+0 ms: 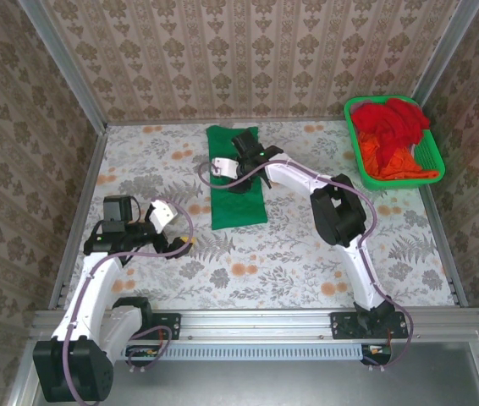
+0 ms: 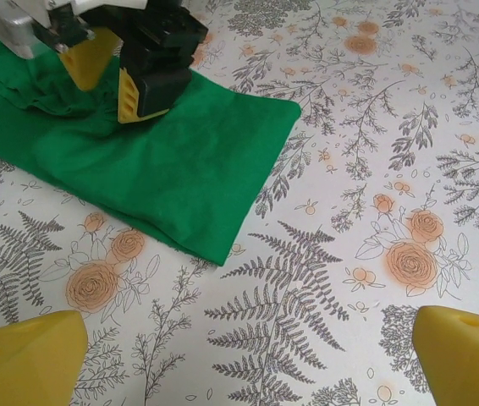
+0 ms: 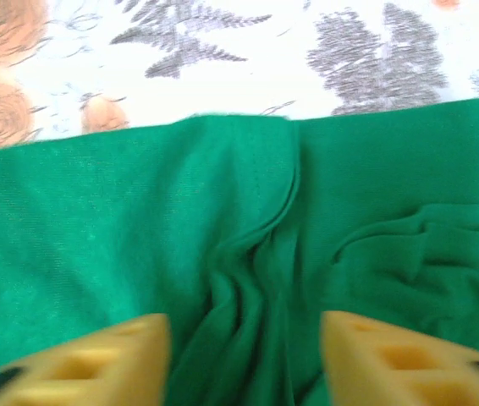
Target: Fold and stack the t-shirts
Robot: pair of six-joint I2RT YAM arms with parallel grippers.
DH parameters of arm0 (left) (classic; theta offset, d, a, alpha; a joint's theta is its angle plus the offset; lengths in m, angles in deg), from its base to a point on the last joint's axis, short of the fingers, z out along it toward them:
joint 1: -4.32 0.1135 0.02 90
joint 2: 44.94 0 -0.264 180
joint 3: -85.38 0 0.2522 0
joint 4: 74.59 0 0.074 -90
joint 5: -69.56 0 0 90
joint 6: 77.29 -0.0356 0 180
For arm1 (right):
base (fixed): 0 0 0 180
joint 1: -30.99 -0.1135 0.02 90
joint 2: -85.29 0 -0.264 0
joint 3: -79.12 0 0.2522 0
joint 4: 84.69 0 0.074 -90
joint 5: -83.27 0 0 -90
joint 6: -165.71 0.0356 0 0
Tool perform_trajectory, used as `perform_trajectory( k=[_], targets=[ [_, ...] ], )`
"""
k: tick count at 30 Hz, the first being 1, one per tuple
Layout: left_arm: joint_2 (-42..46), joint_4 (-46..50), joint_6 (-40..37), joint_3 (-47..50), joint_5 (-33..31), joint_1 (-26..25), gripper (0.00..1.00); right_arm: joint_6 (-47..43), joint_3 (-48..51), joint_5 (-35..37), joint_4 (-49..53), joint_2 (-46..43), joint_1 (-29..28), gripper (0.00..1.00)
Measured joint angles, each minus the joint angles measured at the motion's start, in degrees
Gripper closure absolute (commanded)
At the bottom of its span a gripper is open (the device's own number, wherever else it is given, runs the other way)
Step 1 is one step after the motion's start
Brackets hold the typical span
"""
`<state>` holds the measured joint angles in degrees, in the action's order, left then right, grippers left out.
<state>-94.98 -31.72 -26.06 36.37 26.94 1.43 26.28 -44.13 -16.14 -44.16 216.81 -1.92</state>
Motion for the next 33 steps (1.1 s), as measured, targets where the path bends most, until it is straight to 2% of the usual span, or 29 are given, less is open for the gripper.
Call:
perform_trajectory(
  k=[4, 7, 11, 14, 19, 22, 28, 30, 33],
  targets=[
    [0.0, 0.0, 0.2, 0.0, 0.0, 0.0, 0.0, 2.0, 8.0, 1.2, -8.0, -3.8, 0.2, 0.16],
    [0.3, -0.3, 0.2, 0.3, 0.0, 0.0, 0.0, 3.3, 18.6, 1.2, -12.7, -10.1, 0.2, 0.16],
    [0.3, -0.4, 0.2, 0.7, 0.0, 0.0, 0.0, 4.1, 31.5, -1.8, -16.5, -19.6, -0.5, 0.21],
    [0.3, -0.5, 0.2, 0.7, 0.0, 0.0, 0.0, 3.0, 36.9, -3.6, -17.1, -23.8, -2.7, 0.27],
    [-0.2, -0.5, 0.2, 0.7, 0.2, 0.0, 0.0, 1.6, 37.8, -4.0, -17.2, -23.1, -6.6, 0.36],
    [-0.1, -0.6, 0.2, 0.7, 0.3, 0.0, 0.0, 1.0, 37.4, -4.0, -17.1, -21.2, -7.1, 0.39],
    [0.9, -0.9, 0.6, 0.7, 0.2, 0.0, 0.0, -0.5, 35.0, -4.2, -14.3, -16.4, -7.1, 0.41],
    [1.2, -0.9, 0.6, 0.7, 0.2, 0.0, 0.0, -1.0, 34.4, -4.4, -13.3, -15.8, -7.1, 0.48],
    [1.4, -0.9, 0.6, 0.7, 0.2, 0.0, 0.0, -1.8, 33.9, -4.3, -12.8, -15.1, -7.1, 0.67]
  ],
)
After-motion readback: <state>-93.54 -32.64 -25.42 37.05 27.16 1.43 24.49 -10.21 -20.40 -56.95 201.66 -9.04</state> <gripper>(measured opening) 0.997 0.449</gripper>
